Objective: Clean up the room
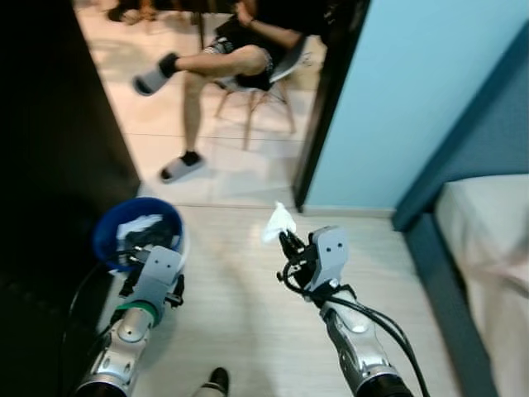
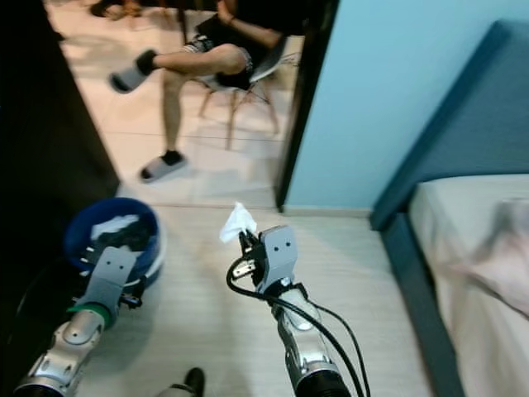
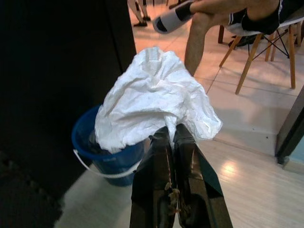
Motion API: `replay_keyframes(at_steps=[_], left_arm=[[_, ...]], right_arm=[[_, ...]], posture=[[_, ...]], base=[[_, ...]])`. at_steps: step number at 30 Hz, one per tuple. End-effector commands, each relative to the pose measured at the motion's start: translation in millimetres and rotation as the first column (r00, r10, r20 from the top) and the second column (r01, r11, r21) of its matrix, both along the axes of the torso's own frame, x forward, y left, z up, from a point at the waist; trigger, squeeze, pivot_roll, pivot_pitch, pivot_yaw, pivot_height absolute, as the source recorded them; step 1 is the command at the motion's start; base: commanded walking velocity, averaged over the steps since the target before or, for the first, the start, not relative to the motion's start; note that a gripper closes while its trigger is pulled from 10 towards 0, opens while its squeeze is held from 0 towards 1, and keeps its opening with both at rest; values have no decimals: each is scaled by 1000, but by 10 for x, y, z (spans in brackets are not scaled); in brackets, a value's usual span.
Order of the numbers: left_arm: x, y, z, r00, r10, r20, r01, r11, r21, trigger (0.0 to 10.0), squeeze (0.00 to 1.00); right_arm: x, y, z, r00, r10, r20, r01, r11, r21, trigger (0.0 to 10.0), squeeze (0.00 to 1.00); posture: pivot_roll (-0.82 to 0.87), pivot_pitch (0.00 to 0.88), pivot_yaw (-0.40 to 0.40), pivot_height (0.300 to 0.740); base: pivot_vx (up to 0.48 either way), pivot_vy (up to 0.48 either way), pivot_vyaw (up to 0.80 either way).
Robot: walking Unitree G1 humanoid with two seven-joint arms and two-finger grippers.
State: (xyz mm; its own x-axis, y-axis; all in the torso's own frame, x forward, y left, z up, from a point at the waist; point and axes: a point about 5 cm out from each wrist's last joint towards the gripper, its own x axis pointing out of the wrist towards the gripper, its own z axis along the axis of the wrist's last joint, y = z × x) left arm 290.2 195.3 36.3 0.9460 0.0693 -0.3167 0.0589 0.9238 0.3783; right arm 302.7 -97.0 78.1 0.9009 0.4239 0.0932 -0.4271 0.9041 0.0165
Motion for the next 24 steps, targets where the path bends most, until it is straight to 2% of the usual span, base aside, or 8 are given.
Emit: replay_keyframes(at_steps=[1, 5, 8, 17, 24], left_arm=[[-37, 10, -46, 1000, -2, -20, 2, 1000, 11, 10000, 0], [-39, 13, -41, 1000, -3, -16, 3, 1000, 12, 10000, 0], [-40, 17, -46, 1000, -2, -14, 2, 999, 44, 10000, 0], [-38, 21, -51, 1000, 6, -12, -5, 999, 41, 10000, 0], [-40, 18, -70, 999, 4, -36, -3, 1000, 19, 10000, 0]], right_arm=[[-17, -27, -51, 1000, -12, -28, 12, 1000, 14, 10000, 0], [-29, -46, -81, 999, -17, -40, 18, 1000, 12, 10000, 0], [-45, -51, -92, 999, -17, -44, 18, 1000, 21, 10000, 0], [-19, -38, -49, 999, -19, -40, 20, 999, 36, 10000, 0], [-12, -31, -34, 1000, -7, -22, 7, 1000, 6, 10000, 0]], posture=[[81, 94, -5, 735], [83, 99, -4, 735], [83, 103, -3, 735], [83, 103, -3, 735], [83, 103, -3, 735]], base=[[0, 0, 788], [0, 0, 788], [383, 0, 781], [424, 0, 0], [424, 0, 0]])
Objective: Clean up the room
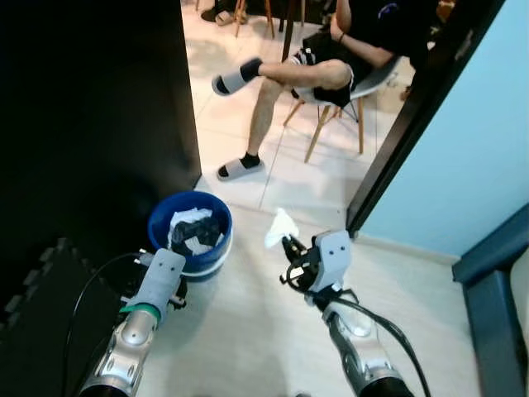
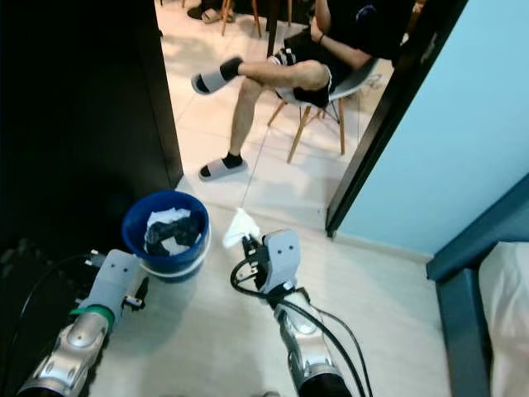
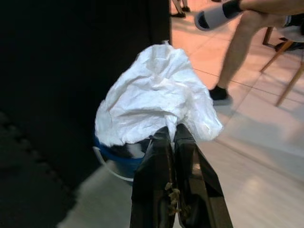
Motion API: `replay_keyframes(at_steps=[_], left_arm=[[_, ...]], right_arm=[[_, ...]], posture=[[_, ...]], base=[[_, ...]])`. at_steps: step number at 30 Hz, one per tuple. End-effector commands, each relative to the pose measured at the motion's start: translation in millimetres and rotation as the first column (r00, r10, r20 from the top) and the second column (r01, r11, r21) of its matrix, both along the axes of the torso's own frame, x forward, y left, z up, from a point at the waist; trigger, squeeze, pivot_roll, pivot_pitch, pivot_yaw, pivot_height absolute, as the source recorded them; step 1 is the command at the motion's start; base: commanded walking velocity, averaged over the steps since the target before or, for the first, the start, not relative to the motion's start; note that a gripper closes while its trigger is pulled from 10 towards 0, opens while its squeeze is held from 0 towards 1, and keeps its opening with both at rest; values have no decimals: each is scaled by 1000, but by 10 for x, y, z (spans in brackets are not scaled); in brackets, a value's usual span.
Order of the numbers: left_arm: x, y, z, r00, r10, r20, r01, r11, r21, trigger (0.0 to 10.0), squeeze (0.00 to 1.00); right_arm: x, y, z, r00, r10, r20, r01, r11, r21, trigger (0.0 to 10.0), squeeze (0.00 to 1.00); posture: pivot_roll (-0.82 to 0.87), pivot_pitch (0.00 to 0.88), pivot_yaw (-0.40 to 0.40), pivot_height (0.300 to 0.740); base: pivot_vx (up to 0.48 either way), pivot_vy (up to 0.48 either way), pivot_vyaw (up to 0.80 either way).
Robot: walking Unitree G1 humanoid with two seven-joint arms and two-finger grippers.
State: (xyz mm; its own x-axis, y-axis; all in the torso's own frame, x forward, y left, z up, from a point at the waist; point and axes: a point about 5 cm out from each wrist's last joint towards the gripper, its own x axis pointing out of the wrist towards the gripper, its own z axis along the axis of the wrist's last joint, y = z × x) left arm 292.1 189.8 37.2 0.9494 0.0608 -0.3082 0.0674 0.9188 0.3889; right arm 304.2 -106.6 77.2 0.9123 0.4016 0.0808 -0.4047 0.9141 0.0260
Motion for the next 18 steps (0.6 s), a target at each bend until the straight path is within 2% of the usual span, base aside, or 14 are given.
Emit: replay_keyframes(at_steps=[1, 4, 6, 9, 10, 13, 15, 18], left_arm=[[-59, 68, -88, 998, 15, -54, -15, 1000, -1, 10000, 0], [-83, 46, -127, 995, -9, -97, 5, 999, -40, 10000, 0], [-158, 59, -202, 986, -38, -162, 24, 996, -90, 10000, 0], [-193, 82, -228, 983, -45, -179, 28, 995, -96, 10000, 0], [-259, 103, -254, 977, -77, -198, 55, 992, -112, 10000, 0], [-315, 114, -271, 971, -108, -214, 81, 988, -130, 10000, 0], [-442, 119, -292, 952, -192, -240, 155, 974, -163, 10000, 0], [-520, 144, -303, 944, -212, -251, 173, 971, -167, 10000, 0]], right_arm=[[-24, 63, -18, 1000, 17, -2, -17, 1000, 0, 10000, 0], [-22, 63, -1, 1000, 20, 11, -20, 1000, -11, 10000, 0], [-12, 83, 45, 999, 41, 27, -41, 999, -8, 10000, 0], [-9, 98, 63, 998, 54, 31, -54, 999, -2, 10000, 0], [-21, 134, 61, 995, 93, 25, -93, 996, -1, 10000, 0], [-35, 164, 52, 992, 128, 19, -128, 992, -5, 10000, 0], [-44, 200, 35, 987, 162, 10, -162, 987, -15, 10000, 0], [-19, 216, 42, 986, 166, 9, -166, 986, -17, 10000, 0]], posture=[[85, 105, -3, 735], [85, 105, -3, 735], [85, 105, -3, 735], [85, 105, -3, 735], [93, 103, 7, 735], [93, 103, 7, 735], [93, 103, 7, 735], [93, 103, 7, 735]], base=[[424, 0, 0], [424, 0, 0], [422, 0, 0], [417, 0, 0], [428, 0, 0], [430, 0, 0], [431, 0, 0], [434, 0, 0]])
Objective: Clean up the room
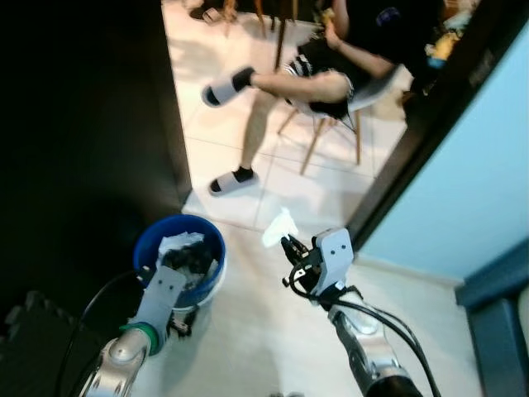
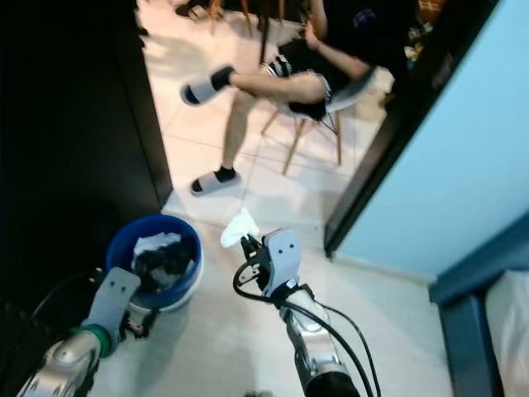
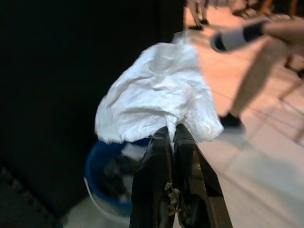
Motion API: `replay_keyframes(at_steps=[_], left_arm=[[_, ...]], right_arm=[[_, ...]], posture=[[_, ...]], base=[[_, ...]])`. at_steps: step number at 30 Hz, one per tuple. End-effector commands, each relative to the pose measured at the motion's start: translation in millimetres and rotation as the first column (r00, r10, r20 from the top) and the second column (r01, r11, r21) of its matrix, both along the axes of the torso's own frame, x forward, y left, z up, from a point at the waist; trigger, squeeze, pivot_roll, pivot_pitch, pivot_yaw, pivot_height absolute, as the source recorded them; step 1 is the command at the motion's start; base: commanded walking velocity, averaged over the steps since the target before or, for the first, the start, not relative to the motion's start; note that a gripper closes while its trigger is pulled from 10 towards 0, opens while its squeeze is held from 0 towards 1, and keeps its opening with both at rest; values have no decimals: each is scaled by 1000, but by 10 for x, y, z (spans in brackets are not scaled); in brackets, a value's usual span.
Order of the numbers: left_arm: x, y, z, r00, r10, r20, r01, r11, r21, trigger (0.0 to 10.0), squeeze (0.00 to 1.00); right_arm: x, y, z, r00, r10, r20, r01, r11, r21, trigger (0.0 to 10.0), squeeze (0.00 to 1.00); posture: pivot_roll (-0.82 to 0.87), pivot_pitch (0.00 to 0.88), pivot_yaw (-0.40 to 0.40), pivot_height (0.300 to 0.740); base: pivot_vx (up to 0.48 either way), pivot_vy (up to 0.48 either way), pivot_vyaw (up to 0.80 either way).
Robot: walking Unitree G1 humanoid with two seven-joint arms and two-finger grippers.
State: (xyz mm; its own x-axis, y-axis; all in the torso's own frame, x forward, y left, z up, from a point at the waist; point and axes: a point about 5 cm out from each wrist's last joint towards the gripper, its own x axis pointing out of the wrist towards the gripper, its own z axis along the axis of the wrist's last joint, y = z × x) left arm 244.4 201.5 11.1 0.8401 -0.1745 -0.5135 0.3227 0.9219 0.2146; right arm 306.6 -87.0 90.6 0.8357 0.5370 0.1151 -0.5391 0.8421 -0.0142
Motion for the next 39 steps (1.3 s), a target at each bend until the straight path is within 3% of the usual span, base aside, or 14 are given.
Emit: replay_keyframes(at_steps=[1, 26, 30, 35, 39], left_arm=[[-59, 38, -44, 999, -1, -38, 1, 1000, 0, 10000, 0], [-263, 77, 168, 998, -49, -29, 49, 999, -23, 10000, 0], [-313, 113, 208, 999, -29, -37, 29, 999, -15, 10000, 0], [-307, 86, 224, 998, -50, -47, 49, 999, -18, 10000, 0], [-315, 52, 284, 990, -127, -58, 125, 992, -34, 10000, 0]], right_arm=[[-32, 25, -87, 999, 15, -39, -15, 1000, -1, 10000, 0], [31, 261, -139, 979, 167, -114, -169, 986, -9, 10000, 0], [-30, 404, -198, 954, 260, -152, -264, 965, -6, 10000, 0], [-76, 379, -314, 940, 279, -198, -294, 955, -50, 10000, 0], [-132, 347, -449, 909, 315, -273, -349, 933, -84, 10000, 0]], posture=[[93, 103, 7, 735], [187, 141, -11, 735], [211, 157, -9, 735], [211, 159, 0, 735], [221, 166, 5, 735]], base=[[435, 0, 0], [424, 0, 0], [174, 0, 0], [0, 0, 0], [0, 0, 0]])
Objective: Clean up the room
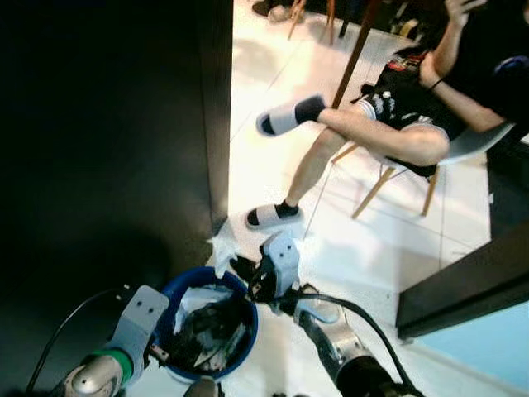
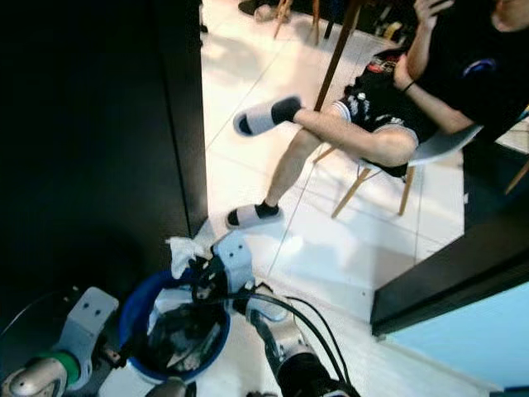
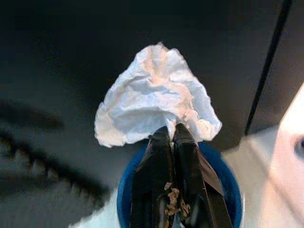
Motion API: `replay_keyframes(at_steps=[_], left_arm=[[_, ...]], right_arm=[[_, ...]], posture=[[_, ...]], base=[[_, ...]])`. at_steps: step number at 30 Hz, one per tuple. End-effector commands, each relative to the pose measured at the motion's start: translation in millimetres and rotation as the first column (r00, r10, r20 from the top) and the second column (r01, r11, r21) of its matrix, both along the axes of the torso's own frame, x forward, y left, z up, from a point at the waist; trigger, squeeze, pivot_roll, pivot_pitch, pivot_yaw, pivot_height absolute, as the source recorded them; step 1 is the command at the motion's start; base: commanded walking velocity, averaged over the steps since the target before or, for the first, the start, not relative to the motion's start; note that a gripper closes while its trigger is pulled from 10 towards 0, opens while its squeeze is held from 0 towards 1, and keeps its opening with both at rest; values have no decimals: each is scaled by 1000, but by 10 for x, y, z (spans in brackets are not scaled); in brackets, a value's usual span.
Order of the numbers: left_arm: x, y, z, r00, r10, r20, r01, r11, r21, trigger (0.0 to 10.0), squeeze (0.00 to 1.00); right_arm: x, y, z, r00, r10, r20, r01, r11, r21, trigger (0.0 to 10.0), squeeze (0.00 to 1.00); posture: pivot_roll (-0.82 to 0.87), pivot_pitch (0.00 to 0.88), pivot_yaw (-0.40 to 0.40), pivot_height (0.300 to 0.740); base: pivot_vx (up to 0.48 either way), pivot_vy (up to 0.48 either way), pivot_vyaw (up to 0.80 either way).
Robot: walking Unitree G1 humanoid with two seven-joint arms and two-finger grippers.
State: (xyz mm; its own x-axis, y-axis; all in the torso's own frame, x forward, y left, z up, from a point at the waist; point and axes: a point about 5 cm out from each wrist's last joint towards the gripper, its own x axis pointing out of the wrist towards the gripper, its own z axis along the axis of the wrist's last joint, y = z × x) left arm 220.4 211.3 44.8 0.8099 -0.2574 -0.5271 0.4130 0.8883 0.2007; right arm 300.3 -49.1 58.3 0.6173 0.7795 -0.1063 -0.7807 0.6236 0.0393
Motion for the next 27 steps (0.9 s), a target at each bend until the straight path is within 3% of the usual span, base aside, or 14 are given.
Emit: replay_keyframes(at_steps=[1, 8, 10, 14, 18, 22, 27], left_arm=[[-75, -46, -53, 999, -31, -42, 30, 999, -21, 10000, 0], [-105, -37, 108, 998, -60, 26, 60, 998, -17, 10000, 0], [-139, -46, 241, 996, -54, 78, 58, 997, -49, 10000, 0], [-157, -62, 308, 994, -55, 96, 61, 996, -59, 10000, 0], [-303, -98, 528, 989, -73, 127, 84, 993, -83, 10000, 0], [-338, -94, 557, 989, -75, 129, 87, 993, -86, 10000, 0], [-511, -39, 580, 993, -46, 111, 53, 997, -64, 10000, 0]], right_arm=[[-69, -31, -126, 998, 14, -54, -16, 999, -30, 10000, 0], [-28, -35, -188, 995, -10, -100, 2, 997, -81, 10000, 0], [-35, 37, -227, 989, 1, -145, -13, 996, -85, 10000, 0], [-41, 115, -226, 987, 15, -157, -29, 996, -85, 10000, 0], [-37, 344, -192, 987, 23, -158, -43, 992, -119, 10000, 0], [-31, 366, -183, 988, 18, -155, -38, 991, -125, 10000, 0], [-17, 416, -167, 987, 12, -158, -34, 990, -139, 10000, 20]], posture=[[221, 166, 5, 735], [249, 182, -1, 735], [278, 196, -7, 735], [295, 205, -9, 735], [392, 233, -12, 735], [392, 233, -12, 735], [461, 262, -26, 735]], base=[[0, 0, 0], [0, 0, 0], [0, 0, 0], [0, 0, 0], [0, 0, 0], [0, 0, 0], [0, 0, 0]])
